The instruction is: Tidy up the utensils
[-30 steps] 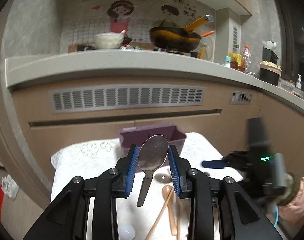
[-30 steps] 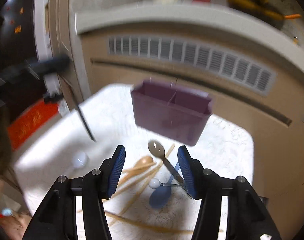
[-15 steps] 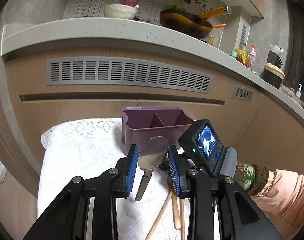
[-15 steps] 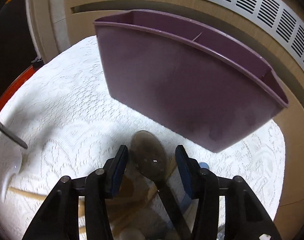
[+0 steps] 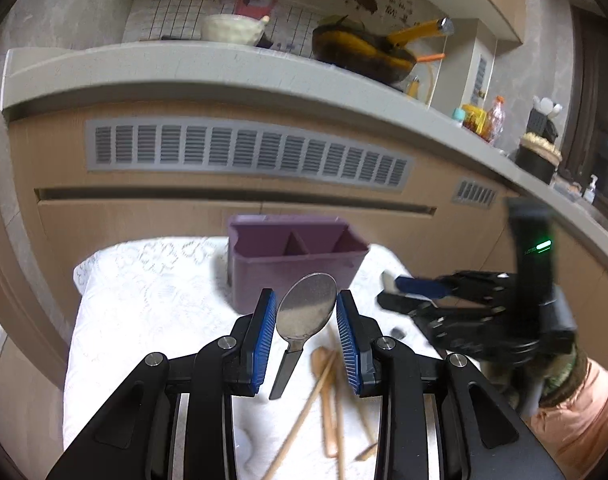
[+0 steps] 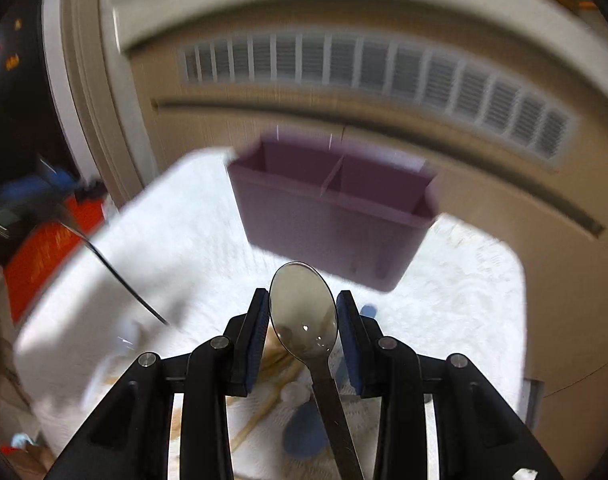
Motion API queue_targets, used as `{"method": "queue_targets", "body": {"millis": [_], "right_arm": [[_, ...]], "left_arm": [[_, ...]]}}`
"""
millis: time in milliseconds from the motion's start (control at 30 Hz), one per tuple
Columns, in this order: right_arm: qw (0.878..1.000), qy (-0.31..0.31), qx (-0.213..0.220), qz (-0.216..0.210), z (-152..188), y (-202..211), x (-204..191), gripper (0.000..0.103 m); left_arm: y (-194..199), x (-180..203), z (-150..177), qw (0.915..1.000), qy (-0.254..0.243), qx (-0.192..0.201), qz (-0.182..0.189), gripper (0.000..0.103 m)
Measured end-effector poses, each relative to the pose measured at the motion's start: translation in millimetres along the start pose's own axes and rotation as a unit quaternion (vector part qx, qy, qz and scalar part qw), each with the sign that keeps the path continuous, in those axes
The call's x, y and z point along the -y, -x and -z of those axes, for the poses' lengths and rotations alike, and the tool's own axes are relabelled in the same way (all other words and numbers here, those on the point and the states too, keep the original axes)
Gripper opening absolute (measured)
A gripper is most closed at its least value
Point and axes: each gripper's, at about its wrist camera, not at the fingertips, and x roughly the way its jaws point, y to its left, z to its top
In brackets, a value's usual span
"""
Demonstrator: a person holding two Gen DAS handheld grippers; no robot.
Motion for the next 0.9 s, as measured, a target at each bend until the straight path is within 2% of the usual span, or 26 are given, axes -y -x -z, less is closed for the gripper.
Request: {"method": "queue_targets", "body": {"millis": [100,233,333,467,533,633,800,900], "right_arm": [[0.998,-0.016,0.057,-0.017,-28.9,48.7,4.8,0.032],[0.984,-0.047,0.157,-0.063,-92.6,103.2,15.6,0.032],[0.967,-0.078,0.222,-0.097,-127.7,120.3,30.2,0.032],[0.955,-0.104,0.262,-0.091,-148.1,113.5,56.2,0.033],[0.955,-0.109,0.264,-0.084,-152.8,99.0,67.6,0.033],[0.960,-0.116,0.243,-0.075,-155.0,61.9,79.7,0.033],[0.972,-0.135,0.178,-0.070,-141.0,5.1,96.9,0.033],[0.977,-0.135,0.153,-0.062,-120.5,-3.7,100.9,0.033]], "left_arm": [[15.4,12.1,-29.2,0.9994,-0.006,0.030,0.014,0.032],[27.0,22.7,-88.4,0.9960,-0.008,0.080,0.038,0.032],[23.6,23.2,-125.2,0.9934,-0.004,0.104,0.048,0.032],[0.2,15.0,-156.1,0.9927,0.006,0.108,0.054,0.032],[-16.1,8.4,-164.8,0.9932,0.010,0.104,0.052,0.032],[-50.7,-2.8,-162.2,0.9957,0.016,0.078,0.046,0.032],[-102.3,-17.5,-119.9,0.9999,-0.002,0.002,0.016,0.032],[-122.4,-28.7,-82.0,0.9988,-0.009,-0.048,0.007,0.042]]}}
